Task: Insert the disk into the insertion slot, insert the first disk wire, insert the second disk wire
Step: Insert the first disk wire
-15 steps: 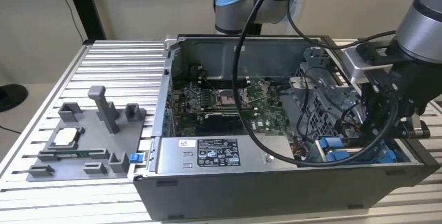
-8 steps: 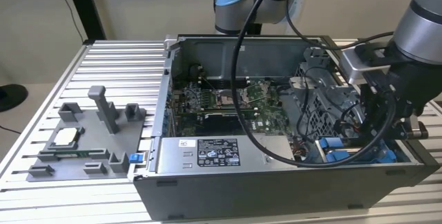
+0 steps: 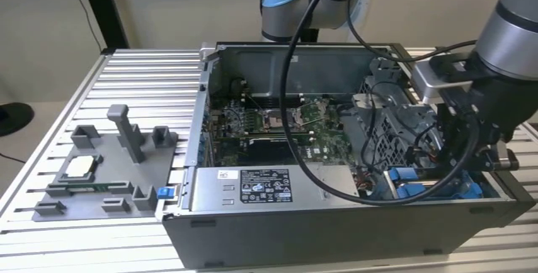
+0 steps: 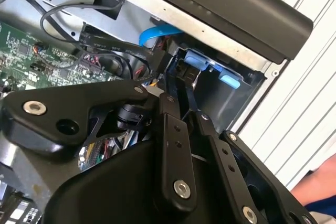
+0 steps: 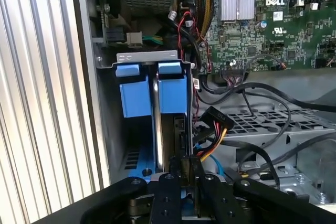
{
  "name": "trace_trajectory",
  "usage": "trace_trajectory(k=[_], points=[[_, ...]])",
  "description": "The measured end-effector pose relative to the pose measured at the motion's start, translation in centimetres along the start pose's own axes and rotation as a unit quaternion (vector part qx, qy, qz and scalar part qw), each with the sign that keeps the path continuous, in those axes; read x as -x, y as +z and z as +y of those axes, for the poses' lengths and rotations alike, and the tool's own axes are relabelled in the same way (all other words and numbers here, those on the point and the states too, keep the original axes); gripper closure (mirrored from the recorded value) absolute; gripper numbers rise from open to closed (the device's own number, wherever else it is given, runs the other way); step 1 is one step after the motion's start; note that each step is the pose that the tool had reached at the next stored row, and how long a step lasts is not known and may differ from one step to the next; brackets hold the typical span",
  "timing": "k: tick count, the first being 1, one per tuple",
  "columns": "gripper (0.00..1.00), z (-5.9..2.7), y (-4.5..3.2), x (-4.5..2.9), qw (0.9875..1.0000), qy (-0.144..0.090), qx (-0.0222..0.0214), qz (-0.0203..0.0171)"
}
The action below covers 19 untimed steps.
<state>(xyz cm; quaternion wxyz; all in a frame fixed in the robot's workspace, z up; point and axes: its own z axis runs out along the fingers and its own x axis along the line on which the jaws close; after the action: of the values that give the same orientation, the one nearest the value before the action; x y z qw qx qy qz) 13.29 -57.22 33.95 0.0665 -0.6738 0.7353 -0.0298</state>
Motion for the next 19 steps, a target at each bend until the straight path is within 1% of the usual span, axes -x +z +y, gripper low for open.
trace_trajectory(k=[6, 10, 14, 17, 19], points=[[1.00, 0.06, 0.17, 0.34, 1.0000, 0.000, -0.0001, 0.0015], [1.00, 0.07, 0.23, 0.35, 1.0000, -0.001, -0.0004, 0.0040], [1.00, 0.07, 0.23, 0.37, 1.0000, -0.001, -0.0005, 0.0055], [1.00, 0.07, 0.24, 0.41, 1.0000, -0.001, -0.0007, 0.0083], [1.00, 0.09, 0.29, 0.46, 0.9999, -0.002, -0.0010, 0.0116]])
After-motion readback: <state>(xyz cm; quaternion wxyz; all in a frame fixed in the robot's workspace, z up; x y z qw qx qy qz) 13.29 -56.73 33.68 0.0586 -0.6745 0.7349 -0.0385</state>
